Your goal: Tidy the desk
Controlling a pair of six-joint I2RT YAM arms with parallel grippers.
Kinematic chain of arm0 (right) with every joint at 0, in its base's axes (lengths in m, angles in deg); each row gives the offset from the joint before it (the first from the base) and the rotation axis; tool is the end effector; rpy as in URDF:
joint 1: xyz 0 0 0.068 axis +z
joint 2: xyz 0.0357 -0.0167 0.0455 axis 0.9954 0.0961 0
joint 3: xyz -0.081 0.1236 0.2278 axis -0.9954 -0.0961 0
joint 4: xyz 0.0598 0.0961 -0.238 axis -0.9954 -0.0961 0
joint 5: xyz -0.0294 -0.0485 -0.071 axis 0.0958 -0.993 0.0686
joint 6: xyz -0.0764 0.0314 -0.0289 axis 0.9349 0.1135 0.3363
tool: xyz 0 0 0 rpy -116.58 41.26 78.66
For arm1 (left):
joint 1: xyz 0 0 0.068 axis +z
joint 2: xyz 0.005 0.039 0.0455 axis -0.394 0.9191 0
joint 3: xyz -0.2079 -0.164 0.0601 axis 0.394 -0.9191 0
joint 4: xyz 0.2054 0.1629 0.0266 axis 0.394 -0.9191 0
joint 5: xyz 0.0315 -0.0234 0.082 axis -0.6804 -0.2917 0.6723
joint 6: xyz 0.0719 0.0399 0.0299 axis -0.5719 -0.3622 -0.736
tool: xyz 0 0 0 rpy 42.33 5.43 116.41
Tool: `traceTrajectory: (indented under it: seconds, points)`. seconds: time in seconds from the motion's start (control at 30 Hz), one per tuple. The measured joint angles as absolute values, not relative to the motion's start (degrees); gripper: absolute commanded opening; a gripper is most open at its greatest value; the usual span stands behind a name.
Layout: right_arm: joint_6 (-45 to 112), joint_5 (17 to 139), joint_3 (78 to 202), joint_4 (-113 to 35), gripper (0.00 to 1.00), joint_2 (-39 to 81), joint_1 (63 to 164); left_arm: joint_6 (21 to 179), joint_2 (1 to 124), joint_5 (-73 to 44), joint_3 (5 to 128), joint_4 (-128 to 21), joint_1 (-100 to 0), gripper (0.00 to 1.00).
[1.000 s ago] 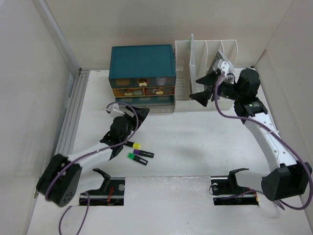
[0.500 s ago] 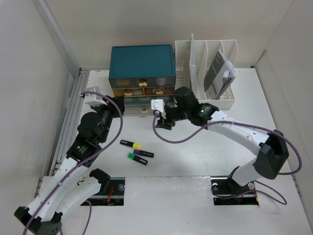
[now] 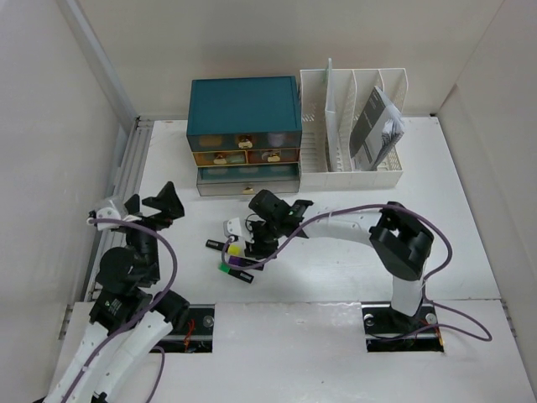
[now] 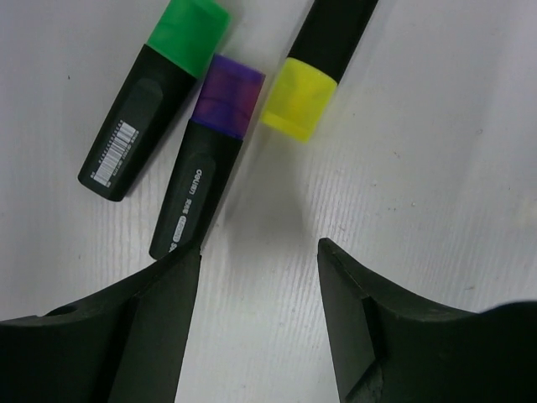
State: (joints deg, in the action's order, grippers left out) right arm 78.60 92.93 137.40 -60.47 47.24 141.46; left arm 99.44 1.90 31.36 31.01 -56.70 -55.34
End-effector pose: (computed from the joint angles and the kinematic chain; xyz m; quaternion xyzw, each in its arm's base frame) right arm 0.2024 0.3662 0.1538 -0.7319 0.5904 0.2313 0.2494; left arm 0.1112 -0.0141 0.3751 -0.1585 0.5815 -0.1123 0.7900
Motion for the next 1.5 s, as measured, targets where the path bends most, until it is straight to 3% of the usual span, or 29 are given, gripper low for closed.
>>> traceTrajectory:
  seconds: [0.8, 0.9, 1.03, 1.17, 1.27, 1.43, 1.5]
  points:
    - [69.5, 93.5, 139.5, -60.3, 0.64, 52.4, 146.2, 99.4, -0.7, 34.1, 30.8, -55.6, -55.3, 0.97]
    - [68.4, 93.3, 139.5, -59.3, 0.6, 52.9, 146.7, 99.4, -0.7, 34.0, 30.8, -55.6, -55.3, 0.97]
    - [66.9, 92.0, 139.7, -57.2, 0.45, 53.6, 146.8, 99.4, -1.0, 33.6, 30.8, -55.7, -55.3, 0.96]
    - [65.4, 89.6, 140.4, -55.8, 0.13, 54.3, 146.8, 99.3, -1.1, 32.8, 30.7, -55.7, -55.3, 0.95]
    - [65.0, 88.0, 141.1, -55.6, 0.0, 54.8, 146.8, 99.1, -1.1, 31.9, 30.7, -55.6, -55.3, 0.91]
    - [65.2, 82.6, 142.0, -55.7, 0.0, 55.0, 146.9, 98.1, -1.1, 28.4, 30.6, -55.3, -55.3, 0.69]
    - [66.0, 79.3, 142.1, -55.8, 0.0, 54.7, 146.9, 97.4, -1.1, 26.6, 30.4, -55.2, -55.3, 0.68]
